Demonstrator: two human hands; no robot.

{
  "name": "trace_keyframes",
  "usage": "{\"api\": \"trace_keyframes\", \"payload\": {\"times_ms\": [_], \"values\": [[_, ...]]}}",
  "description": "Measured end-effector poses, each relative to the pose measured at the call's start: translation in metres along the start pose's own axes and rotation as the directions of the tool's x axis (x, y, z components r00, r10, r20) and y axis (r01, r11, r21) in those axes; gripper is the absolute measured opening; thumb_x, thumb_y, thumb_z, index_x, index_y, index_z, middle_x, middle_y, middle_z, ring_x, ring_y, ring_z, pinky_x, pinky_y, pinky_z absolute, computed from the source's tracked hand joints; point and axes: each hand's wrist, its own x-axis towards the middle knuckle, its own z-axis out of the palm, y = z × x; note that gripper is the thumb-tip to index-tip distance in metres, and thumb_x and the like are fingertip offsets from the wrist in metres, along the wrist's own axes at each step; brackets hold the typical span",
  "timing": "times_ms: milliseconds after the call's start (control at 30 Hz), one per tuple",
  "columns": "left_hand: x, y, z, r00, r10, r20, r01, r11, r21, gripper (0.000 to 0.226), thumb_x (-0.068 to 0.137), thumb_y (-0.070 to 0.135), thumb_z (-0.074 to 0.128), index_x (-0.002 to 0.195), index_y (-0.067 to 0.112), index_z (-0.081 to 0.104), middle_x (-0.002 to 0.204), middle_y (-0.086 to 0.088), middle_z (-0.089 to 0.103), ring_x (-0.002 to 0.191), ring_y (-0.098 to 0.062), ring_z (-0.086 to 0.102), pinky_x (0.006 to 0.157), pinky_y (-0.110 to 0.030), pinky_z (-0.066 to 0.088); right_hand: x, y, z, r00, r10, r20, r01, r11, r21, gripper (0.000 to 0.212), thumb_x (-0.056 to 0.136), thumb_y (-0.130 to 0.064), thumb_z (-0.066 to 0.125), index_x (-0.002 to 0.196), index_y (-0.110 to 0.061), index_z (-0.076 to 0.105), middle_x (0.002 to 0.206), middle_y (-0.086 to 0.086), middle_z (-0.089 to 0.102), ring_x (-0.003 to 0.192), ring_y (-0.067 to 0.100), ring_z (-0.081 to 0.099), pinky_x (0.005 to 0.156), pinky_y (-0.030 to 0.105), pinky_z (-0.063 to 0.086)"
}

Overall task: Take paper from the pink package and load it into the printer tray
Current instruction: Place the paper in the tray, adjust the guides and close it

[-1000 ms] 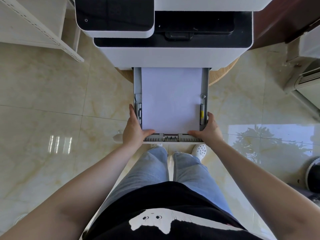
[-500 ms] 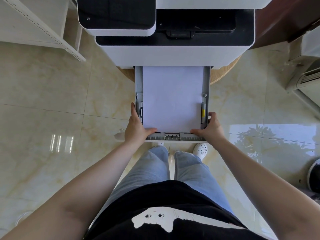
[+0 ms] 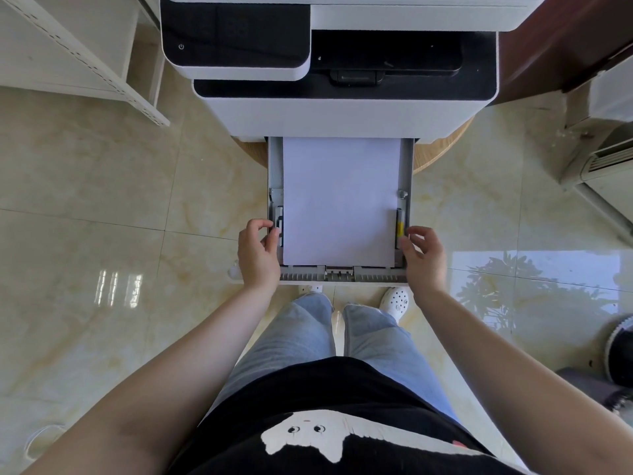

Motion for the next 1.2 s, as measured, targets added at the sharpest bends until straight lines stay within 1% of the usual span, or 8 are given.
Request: {"api": "trace_keyframes", "payload": {"times_ms": [133,200,333,467,633,733,867,1200], "values": [[0.006,-0.001,0.005,0.996,-0.089,-0.032,0.087,0.995,-0.040,0.015,0.093,0.020,0.058,0.103,0.010,0.063,0.105,-0.009,0.067,0.072,-0.010,0.058,0.057,-0.005,0.038,0.005,-0.002,0.004,0.999,0.001,-0.046,0.000,1.000,0.019,0.020,0.087,-0.025,0.064,0.106,-0.030,0.067,0.110,0.005,0.071,0.091,0.022,0.069,0.069,0.032,0.050],[0.008,-0.001,0.006,0.992,-0.115,-0.050,0.112,0.991,-0.067,0.013,0.092,0.020,0.060,0.099,0.010,0.065,0.099,-0.003,0.067,0.067,-0.003,0.057,0.052,0.000,0.037,0.007,-0.002,0.008,0.998,0.015,-0.067,-0.013,0.999,0.034,0.022,0.085,-0.026,0.066,0.107,-0.028,0.069,0.108,0.004,0.071,0.094,0.020,0.069,0.075,0.032,0.054],[0.012,0.001,0.007,0.982,-0.171,-0.077,0.163,0.982,-0.097,0.011,0.087,0.023,0.066,0.091,0.013,0.068,0.083,0.008,0.064,0.068,-0.002,0.057,0.058,-0.007,0.038,0.011,-0.004,0.014,0.989,0.063,-0.133,-0.057,0.997,0.049,0.025,0.083,-0.026,0.070,0.105,-0.017,0.073,0.101,-0.001,0.074,0.094,0.017,0.069,0.086,0.034,0.055],[0.015,-0.002,0.007,0.977,-0.189,-0.094,0.177,0.976,-0.125,0.010,0.083,0.022,0.071,0.087,0.013,0.072,0.079,0.008,0.065,0.065,0.009,0.060,0.060,0.000,0.038,0.011,-0.008,0.018,0.975,0.108,-0.193,-0.091,0.991,0.093,0.021,0.080,-0.023,0.072,0.098,-0.013,0.075,0.094,0.002,0.075,0.082,0.012,0.068,0.078,0.028,0.053],[0.014,-0.003,0.011,0.957,-0.270,-0.108,0.245,0.948,-0.201,0.018,0.081,0.020,0.072,0.095,0.011,0.076,0.101,-0.003,0.074,0.093,-0.015,0.067,0.085,-0.025,0.050,0.010,-0.013,0.018,0.963,0.166,-0.214,-0.134,0.979,0.153,0.010,0.077,-0.020,0.074,0.086,-0.016,0.077,0.079,-0.003,0.074,0.070,0.007,0.066,0.069,0.024,0.050],[0.015,-0.001,0.012,0.939,-0.328,-0.102,0.294,0.921,-0.256,0.016,0.079,0.021,0.074,0.093,0.013,0.076,0.094,0.000,0.074,0.087,-0.012,0.067,0.077,-0.018,0.049,0.008,-0.016,0.018,0.957,0.181,-0.226,-0.144,0.975,0.170,0.001,0.076,-0.019,0.075,0.076,-0.020,0.075,0.071,-0.007,0.071,0.065,0.007,0.064,0.066,0.024,0.049],[0.015,0.002,0.010,0.925,-0.371,-0.082,0.332,0.895,-0.298,0.010,0.078,0.021,0.075,0.087,0.016,0.076,0.078,0.007,0.072,0.073,0.002,0.064,0.063,-0.008,0.043,0.007,-0.019,0.018,0.948,0.212,-0.236,-0.166,0.966,0.199,0.012,0.076,-0.018,0.076,0.066,-0.022,0.071,0.066,-0.006,0.068,0.062,0.010,0.061,0.064,0.026,0.051],[0.014,0.007,0.009,0.920,-0.391,-0.041,0.357,0.875,-0.328,0.006,0.079,0.018,0.075,0.084,0.015,0.075,0.075,0.010,0.069,0.074,0.000,0.062,0.065,-0.013,0.043,0.008,-0.024,0.020,0.952,0.232,-0.201,-0.184,0.955,0.233,0.016,0.074,-0.013,0.077,0.062,-0.015,0.067,0.065,-0.001,0.066,0.066,0.018,0.058,0.071,0.033,0.052]]}}
